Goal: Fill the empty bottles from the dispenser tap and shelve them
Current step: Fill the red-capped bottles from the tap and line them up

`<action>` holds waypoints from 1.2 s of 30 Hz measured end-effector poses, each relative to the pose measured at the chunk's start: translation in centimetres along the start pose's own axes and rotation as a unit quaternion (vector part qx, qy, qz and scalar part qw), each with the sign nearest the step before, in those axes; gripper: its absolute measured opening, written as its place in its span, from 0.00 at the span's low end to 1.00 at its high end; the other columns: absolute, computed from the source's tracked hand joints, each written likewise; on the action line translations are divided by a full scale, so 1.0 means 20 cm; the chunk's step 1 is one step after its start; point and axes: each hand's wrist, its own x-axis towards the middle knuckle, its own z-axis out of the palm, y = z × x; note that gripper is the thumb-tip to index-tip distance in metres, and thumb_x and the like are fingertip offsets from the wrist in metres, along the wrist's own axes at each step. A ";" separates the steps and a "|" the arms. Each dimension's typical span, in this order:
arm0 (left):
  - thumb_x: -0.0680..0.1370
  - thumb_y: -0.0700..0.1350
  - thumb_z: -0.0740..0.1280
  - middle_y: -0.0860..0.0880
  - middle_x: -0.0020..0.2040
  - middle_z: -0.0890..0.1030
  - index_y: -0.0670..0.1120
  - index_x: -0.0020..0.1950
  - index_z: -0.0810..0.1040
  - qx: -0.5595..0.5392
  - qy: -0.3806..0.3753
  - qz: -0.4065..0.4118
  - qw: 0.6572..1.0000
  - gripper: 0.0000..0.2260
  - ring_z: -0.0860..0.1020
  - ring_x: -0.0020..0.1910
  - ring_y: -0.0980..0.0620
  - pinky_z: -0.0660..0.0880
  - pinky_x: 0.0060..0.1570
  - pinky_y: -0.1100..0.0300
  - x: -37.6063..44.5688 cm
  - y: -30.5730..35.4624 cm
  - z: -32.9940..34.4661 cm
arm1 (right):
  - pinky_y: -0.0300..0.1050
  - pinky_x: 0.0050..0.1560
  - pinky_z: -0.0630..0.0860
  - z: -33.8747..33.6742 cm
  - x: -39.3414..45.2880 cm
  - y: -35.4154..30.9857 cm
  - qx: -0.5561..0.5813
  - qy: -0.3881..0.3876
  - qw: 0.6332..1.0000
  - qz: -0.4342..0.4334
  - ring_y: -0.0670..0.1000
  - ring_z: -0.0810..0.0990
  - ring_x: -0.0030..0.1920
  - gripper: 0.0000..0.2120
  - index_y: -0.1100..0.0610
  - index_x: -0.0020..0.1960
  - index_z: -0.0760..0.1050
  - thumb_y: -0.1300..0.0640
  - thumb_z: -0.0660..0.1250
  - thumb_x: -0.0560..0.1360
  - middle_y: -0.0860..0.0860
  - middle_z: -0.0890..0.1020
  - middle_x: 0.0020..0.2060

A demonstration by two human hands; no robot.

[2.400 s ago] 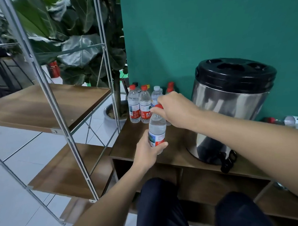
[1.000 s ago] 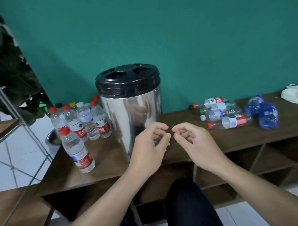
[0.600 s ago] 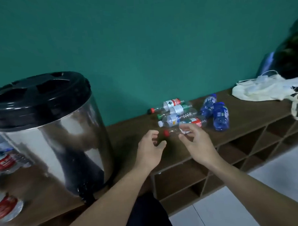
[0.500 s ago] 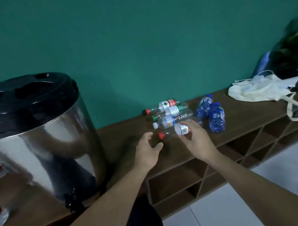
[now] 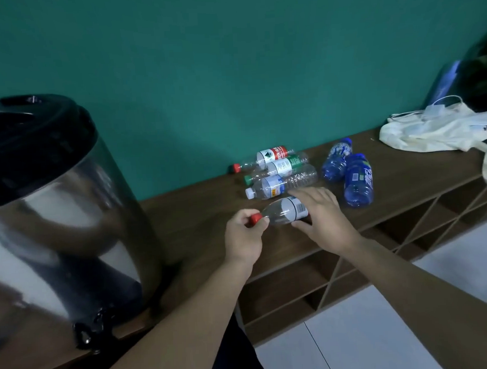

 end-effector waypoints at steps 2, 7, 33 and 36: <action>0.83 0.47 0.78 0.57 0.52 0.86 0.52 0.58 0.87 -0.050 0.023 0.001 0.999 0.05 0.84 0.54 0.59 0.79 0.57 0.62 -0.08 0.03 -0.02 | 0.57 0.84 0.58 0.00 -0.02 -0.04 0.004 0.012 1.000 -0.013 0.53 0.71 0.76 0.37 0.51 0.81 0.71 0.48 0.80 0.77 0.48 0.75 0.74; 0.83 0.48 0.78 0.58 0.50 0.87 0.53 0.57 0.87 -0.123 0.055 0.055 0.989 0.03 0.84 0.51 0.62 0.77 0.53 0.68 -0.20 0.17 -0.17 | 0.57 0.79 0.70 -0.04 -0.03 -0.25 0.033 0.008 0.999 -0.037 0.51 0.73 0.76 0.36 0.50 0.81 0.69 0.45 0.79 0.78 0.47 0.75 0.75; 0.79 0.47 0.81 0.56 0.59 0.87 0.58 0.69 0.76 -0.040 -0.006 0.148 0.988 0.23 0.87 0.58 0.55 0.85 0.57 0.52 -0.90 -0.08 -0.83 | 0.51 0.48 0.82 -0.31 -0.33 -1.34 0.282 -0.004 0.957 0.073 0.44 0.84 0.46 0.25 0.48 0.52 0.75 0.26 0.70 0.75 0.44 0.83 0.45; 0.78 0.50 0.81 0.59 0.59 0.86 0.61 0.68 0.76 -0.026 0.000 0.134 0.991 0.23 0.86 0.58 0.56 0.84 0.58 0.53 -0.97 -0.12 -0.86 | 0.53 0.36 0.74 -0.36 -0.30 -1.37 0.163 0.033 0.986 0.017 0.49 0.77 0.33 0.33 0.52 0.38 0.70 0.22 0.60 0.80 0.48 0.76 0.31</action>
